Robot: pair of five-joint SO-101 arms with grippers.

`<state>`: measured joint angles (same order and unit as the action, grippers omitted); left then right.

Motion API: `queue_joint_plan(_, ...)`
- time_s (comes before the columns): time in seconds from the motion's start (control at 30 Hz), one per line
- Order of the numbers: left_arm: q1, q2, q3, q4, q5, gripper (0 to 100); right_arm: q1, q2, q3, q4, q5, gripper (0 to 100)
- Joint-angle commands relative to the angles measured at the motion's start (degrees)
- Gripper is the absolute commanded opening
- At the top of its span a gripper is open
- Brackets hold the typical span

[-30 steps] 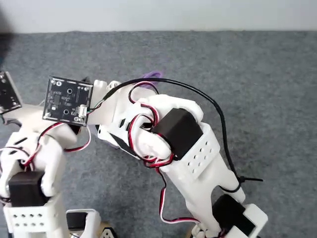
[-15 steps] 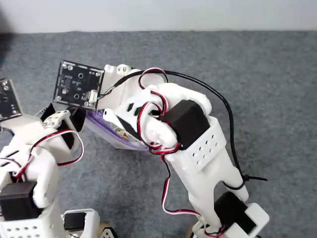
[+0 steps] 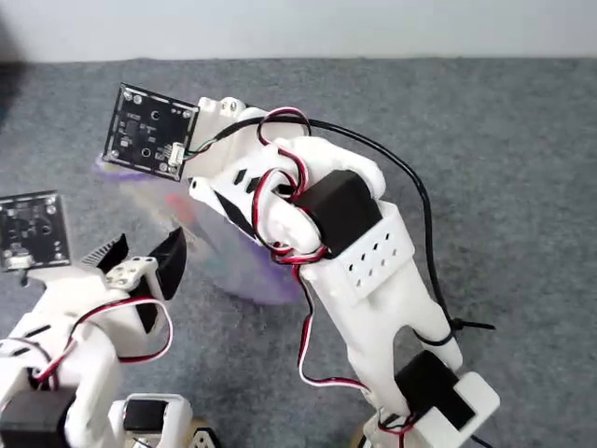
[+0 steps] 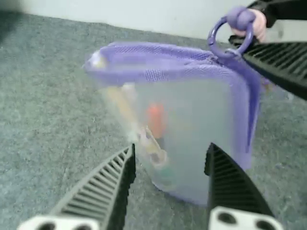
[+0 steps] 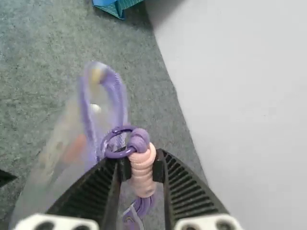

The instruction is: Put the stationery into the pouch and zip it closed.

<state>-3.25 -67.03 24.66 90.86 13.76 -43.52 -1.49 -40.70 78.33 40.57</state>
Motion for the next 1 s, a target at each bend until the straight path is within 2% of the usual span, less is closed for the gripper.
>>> queue_joint_plan(0.0,0.2,-0.3,0.2,0.0,-0.6,23,-0.5,-1.1,-0.4,-0.9,0.1,0.8)
queue_joint_plan(0.37,0.1,-0.4,0.1,-1.8,-0.5,23,-1.5,-1.4,-0.7,1.4,0.1,0.8)
queue_joint_plan(0.63,0.2,0.0,-8.7,-2.2,-0.7,23,-3.5,-1.3,-0.5,1.4,0.1,0.8)
queue_joint_plan(0.83,0.5,0.2,-8.5,-2.4,-0.9,23,-3.6,-1.4,-0.5,1.4,0.1,0.8)
queue_joint_plan(0.97,0.5,0.2,-3.2,-7.4,-1.0,23,-4.4,-1.4,-0.5,2.7,0.1,0.8)
